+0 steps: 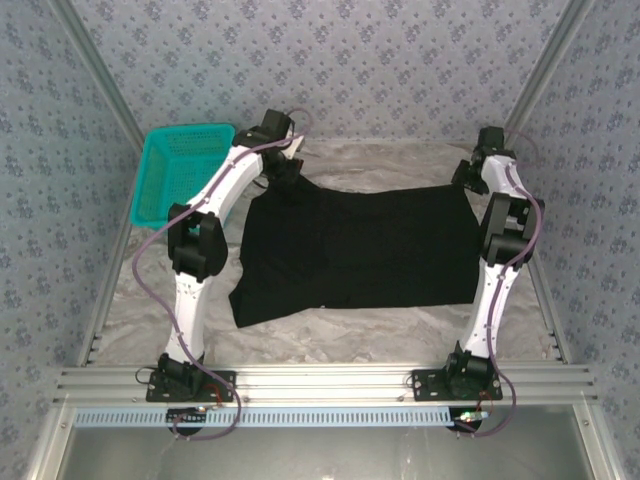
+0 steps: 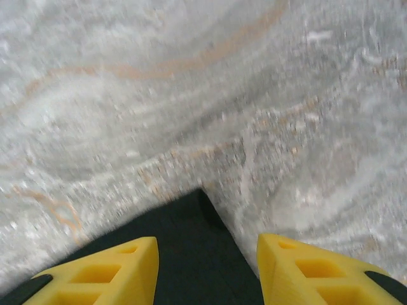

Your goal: Fold the inside-out t-shirt

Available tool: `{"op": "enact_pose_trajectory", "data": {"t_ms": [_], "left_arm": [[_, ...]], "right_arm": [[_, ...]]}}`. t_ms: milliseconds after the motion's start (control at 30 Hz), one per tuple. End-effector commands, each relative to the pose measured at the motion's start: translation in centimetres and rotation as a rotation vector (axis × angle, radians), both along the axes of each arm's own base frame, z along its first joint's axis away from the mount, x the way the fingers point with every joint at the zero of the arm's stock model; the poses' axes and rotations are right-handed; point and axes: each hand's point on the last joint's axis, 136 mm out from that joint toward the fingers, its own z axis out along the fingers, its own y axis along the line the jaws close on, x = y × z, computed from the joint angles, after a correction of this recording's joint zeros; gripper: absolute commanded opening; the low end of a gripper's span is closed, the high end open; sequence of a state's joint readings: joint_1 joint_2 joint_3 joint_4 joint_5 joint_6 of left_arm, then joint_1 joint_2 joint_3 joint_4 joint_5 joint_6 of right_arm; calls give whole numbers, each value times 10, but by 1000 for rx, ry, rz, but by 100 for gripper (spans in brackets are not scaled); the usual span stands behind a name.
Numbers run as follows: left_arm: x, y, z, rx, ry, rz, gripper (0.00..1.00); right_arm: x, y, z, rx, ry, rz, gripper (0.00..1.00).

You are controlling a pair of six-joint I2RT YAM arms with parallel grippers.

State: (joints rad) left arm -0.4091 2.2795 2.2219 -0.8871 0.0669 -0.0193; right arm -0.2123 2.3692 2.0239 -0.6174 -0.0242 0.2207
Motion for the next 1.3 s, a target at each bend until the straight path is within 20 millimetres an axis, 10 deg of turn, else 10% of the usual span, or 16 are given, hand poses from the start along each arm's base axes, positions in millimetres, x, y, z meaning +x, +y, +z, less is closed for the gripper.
{"op": "enact_pose_trajectory", "data": {"t_ms": [0, 267, 500, 967, 1267], "left_arm": [[2, -9, 9, -20, -21, -27, 1], [4, -9, 9, -19, -22, -29, 1], [4, -9, 5, -13, -16, -32, 1], [6, -8, 48, -37, -75, -10, 0], [-81, -19, 67, -58, -10, -36, 0]], "right_arm": [[9, 2, -13, 41, 11, -22, 48], [16, 10, -32, 60, 52, -12, 42], [20, 16, -38, 68, 58, -1, 12], [17, 23, 71, 65, -150, 16, 0], [-54, 14, 101, -10, -141, 62, 0]]}}
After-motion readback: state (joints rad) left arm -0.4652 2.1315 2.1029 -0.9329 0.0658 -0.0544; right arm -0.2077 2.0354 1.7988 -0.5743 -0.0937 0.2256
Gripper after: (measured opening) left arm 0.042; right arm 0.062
